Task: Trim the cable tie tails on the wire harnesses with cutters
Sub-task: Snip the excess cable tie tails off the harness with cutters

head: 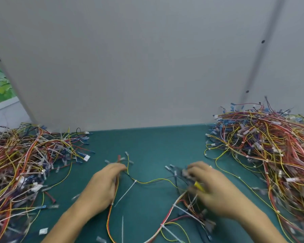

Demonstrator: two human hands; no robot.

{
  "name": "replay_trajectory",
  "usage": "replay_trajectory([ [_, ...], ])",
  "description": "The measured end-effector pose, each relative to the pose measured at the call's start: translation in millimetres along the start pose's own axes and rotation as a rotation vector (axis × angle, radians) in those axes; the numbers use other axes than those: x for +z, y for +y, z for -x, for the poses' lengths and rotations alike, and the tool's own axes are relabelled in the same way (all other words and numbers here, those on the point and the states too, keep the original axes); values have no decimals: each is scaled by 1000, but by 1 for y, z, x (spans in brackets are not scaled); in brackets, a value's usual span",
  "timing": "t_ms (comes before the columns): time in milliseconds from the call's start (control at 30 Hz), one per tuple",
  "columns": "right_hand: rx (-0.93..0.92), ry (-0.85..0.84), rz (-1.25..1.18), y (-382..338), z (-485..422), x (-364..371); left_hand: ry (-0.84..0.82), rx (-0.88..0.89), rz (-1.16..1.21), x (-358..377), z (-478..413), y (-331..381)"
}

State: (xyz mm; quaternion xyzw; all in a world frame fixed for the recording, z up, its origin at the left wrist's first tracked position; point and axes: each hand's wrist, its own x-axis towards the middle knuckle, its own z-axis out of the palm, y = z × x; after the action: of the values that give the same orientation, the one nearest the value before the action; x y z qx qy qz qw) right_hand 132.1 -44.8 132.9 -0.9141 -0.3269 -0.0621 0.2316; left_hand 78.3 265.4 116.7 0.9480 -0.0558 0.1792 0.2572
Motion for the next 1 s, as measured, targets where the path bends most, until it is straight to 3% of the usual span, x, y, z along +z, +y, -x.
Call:
replay_trajectory([
  [133,305,216,-128,16,4,-31,200,-174,-32,-10,11,-13],
  [300,485,200,-156,29,6,-30,178,-412,3,-9,15,-25],
  [467,512,90,-59,25,3,-13,167,-497,134,-4,13,-29],
  [633,530,10,106,26,2,-2,265,-617,633,0,13,-31],
  [733,549,-25,173,30,3,0,324,-727,810,4,12,-34],
  [833,545,42,223,30,4,-5,285,-772,934,6,13,-38],
  [933,416,176,159,18,0,-11,261,-741,955,6,13,-42],
  [1000,309,167,85,5,-10,-11,255,-709,953,7,13,-42],
])
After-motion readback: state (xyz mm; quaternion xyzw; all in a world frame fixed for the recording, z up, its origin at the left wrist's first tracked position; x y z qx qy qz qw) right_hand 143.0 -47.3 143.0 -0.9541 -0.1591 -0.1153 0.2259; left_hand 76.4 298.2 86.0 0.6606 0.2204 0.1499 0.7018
